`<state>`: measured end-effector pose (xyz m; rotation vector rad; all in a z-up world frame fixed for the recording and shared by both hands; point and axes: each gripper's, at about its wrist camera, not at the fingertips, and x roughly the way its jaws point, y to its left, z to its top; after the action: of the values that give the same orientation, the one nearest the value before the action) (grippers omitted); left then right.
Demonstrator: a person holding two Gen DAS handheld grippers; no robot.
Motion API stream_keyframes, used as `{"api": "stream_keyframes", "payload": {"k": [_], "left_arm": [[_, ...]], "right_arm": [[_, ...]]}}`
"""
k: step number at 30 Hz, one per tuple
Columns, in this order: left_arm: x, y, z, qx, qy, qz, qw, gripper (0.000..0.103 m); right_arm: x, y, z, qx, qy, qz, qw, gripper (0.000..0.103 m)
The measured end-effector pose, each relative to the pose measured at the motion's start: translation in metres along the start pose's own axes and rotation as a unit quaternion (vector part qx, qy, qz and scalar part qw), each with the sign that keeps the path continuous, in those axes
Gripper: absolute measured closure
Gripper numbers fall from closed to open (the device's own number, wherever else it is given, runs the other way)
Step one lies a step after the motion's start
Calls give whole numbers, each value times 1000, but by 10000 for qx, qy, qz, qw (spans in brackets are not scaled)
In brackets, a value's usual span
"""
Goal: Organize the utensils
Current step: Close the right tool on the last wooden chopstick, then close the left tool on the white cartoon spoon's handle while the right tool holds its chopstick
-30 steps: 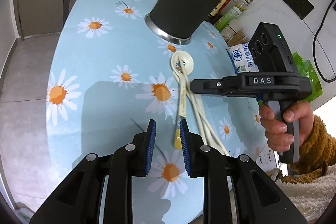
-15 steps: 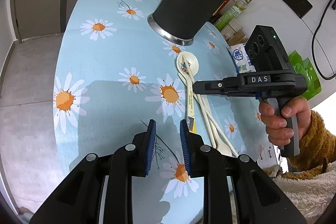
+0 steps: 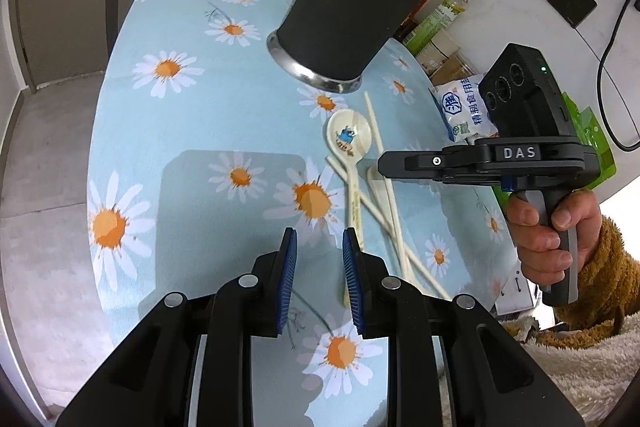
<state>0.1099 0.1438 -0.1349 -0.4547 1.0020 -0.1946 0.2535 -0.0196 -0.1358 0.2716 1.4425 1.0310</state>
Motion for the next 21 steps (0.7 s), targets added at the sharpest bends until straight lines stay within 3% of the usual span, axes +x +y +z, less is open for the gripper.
{"api": "stream_keyframes", "payload": {"k": [10, 21], "left_arm": [[22, -24, 21, 405, 340, 209, 9984, 80], [53, -42, 38, 805, 938, 615, 9904, 80]], "right_arm": [[-31, -2, -6, -102, -285, 186, 9994, 97], [-86, -6, -12, -245, -757, 381, 9961, 97]]}}
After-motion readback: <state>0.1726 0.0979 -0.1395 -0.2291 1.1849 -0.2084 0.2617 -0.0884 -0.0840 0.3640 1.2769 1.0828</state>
